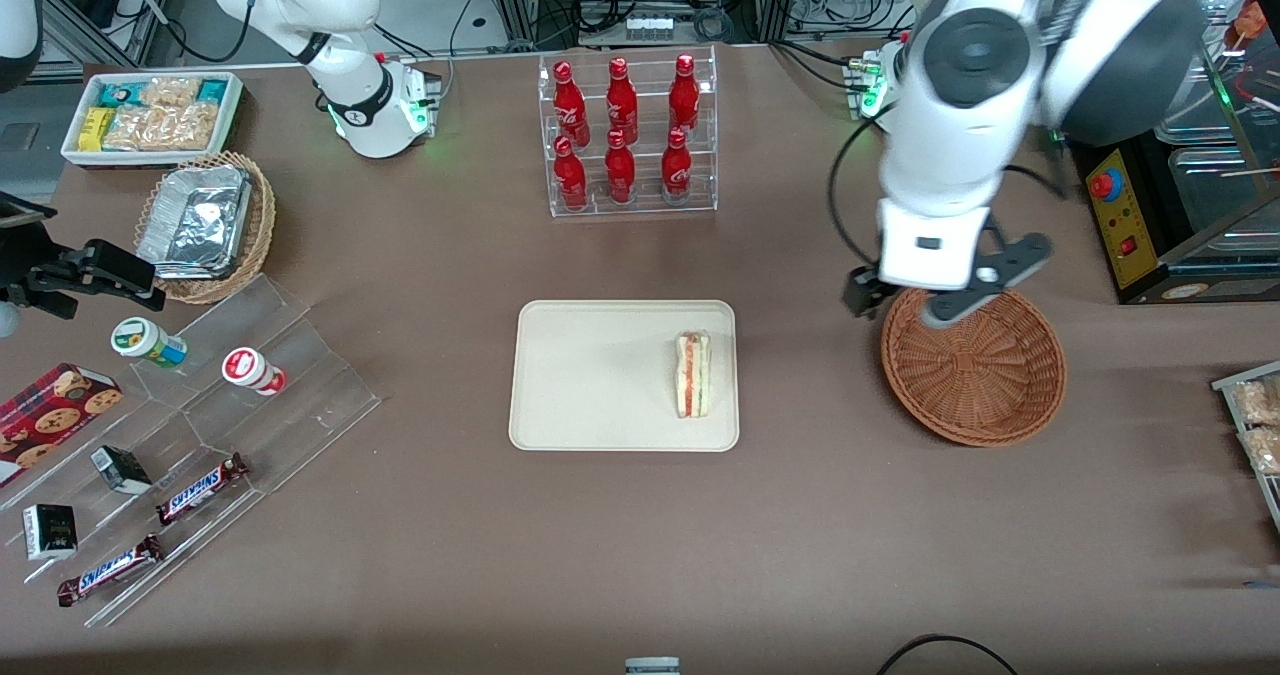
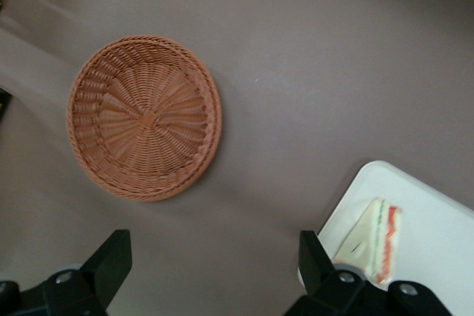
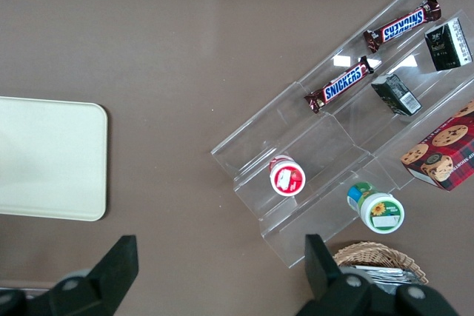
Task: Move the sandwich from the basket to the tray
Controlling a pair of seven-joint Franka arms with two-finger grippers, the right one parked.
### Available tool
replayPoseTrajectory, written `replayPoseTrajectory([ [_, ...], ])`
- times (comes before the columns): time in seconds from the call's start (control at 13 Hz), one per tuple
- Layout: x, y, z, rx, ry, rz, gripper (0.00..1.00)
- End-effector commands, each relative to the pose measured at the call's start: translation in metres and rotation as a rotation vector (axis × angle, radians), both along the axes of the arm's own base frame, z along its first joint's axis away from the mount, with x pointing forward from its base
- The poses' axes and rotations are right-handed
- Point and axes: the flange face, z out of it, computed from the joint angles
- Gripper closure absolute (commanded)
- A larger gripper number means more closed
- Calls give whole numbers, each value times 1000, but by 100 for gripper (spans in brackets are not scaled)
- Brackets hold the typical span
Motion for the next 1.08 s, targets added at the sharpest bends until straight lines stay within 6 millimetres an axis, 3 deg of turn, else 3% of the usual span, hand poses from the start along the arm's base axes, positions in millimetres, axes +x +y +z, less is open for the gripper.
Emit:
replayPoseTrajectory([
  [0.0, -18, 42, 16, -31, 54, -92, 0],
  [0.15, -22, 80, 23, -82, 77, -151, 0],
  [0.31, -34, 124, 15, -117, 113, -211, 0],
  [0.62, -73, 214, 20, -217, 107, -345, 0],
  [0.77, -92, 232, 27, -230, 91, -353, 0],
  [1.0, -79, 236, 56, -215, 117, -331, 0],
])
